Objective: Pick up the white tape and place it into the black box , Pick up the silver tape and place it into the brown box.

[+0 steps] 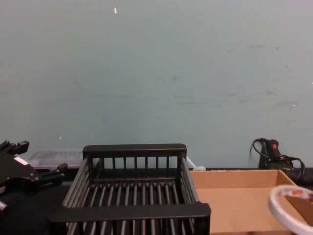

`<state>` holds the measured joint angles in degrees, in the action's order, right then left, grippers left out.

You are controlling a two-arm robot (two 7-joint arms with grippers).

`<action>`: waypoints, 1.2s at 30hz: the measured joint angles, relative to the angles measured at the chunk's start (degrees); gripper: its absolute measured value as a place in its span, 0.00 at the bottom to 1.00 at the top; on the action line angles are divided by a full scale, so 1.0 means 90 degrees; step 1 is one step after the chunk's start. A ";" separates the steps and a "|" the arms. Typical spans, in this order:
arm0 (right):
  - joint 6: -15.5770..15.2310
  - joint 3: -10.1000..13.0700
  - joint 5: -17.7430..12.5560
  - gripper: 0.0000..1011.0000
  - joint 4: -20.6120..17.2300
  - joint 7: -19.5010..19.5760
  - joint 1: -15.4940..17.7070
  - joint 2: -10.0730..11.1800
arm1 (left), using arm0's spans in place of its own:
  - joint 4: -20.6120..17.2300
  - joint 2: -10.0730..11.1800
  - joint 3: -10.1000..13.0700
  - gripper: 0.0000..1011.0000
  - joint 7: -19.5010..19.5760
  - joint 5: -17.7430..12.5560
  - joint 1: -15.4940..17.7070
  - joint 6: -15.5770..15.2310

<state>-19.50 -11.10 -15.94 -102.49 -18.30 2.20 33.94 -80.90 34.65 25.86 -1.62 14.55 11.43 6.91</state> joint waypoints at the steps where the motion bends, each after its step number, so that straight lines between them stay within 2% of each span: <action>1: 0.0004 -0.0027 0.0033 0.08 0.0023 -0.0011 -0.0050 -0.0016 | 0.0000 0.0000 0.0000 0.99 0.0000 0.0000 0.0000 0.0000; 9: -0.0023 -0.0332 0.0334 0.08 0.0324 -0.0092 -0.0635 -0.0258 | 0.0000 0.0000 0.0000 0.99 0.0000 0.0000 0.0000 0.0000; 19: -0.0137 -0.0775 0.0732 0.08 0.0832 -0.0189 -0.1482 -0.0712 | 0.0000 0.0000 0.0000 0.99 0.0000 0.0000 0.0000 0.0000; 36: -0.0200 -0.1362 0.1148 0.08 0.1513 -0.0438 -0.2408 -0.1384 | 0.0000 0.0000 0.0000 0.99 0.0000 0.0000 0.0000 0.0000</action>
<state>-21.30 -23.36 -5.61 -88.88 -22.24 -19.47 21.49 -80.90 34.65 25.86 -1.62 14.55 11.43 6.91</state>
